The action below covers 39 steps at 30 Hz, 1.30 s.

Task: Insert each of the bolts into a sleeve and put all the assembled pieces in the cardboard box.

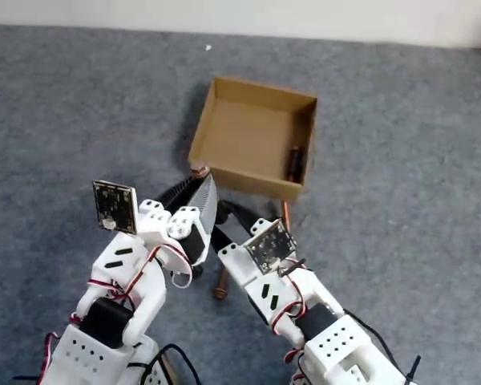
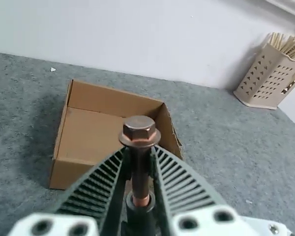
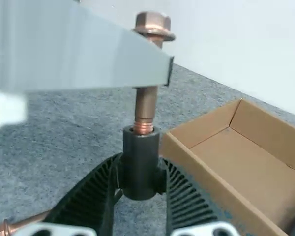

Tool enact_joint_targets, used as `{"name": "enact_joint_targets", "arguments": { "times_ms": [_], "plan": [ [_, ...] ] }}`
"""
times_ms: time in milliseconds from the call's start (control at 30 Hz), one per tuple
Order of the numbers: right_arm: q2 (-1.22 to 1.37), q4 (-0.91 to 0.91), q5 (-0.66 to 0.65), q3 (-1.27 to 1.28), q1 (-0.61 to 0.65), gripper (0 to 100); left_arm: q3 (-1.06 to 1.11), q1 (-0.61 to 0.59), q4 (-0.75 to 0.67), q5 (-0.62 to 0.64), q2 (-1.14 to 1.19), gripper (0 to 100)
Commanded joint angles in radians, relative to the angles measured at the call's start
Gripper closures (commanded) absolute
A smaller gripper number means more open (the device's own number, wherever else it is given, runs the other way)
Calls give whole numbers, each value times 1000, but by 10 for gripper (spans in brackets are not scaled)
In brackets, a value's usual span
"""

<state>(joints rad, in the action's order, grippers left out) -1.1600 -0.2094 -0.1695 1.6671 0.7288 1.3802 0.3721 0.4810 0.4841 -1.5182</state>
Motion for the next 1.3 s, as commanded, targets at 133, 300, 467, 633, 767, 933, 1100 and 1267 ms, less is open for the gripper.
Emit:
{"name": "enact_joint_targets", "arguments": {
  "times_ms": [133,300,467,633,767,933,1100,1267],
  "plan": [
    [-22,-33,-6,107,-51,994,51,30,-5,-207,-13,990],
    [-22,-33,-6,105,-51,994,84,93,15,-381,-13,986],
    [-22,-33,-6,108,-51,994,27,82,144,-408,-13,890],
    [-22,-33,-6,110,-51,994,-54,41,301,-391,-13,835],
    [-22,-33,-6,111,-53,994,-124,30,394,-396,-13,817],
    [-22,-33,-2,111,-99,994,-200,-31,450,-397,-13,821],
    [-22,-24,117,104,-173,994,-234,-147,471,-397,-15,822],
    [-21,90,141,101,-245,994,-222,-323,474,-393,-15,825]
  ]
}}
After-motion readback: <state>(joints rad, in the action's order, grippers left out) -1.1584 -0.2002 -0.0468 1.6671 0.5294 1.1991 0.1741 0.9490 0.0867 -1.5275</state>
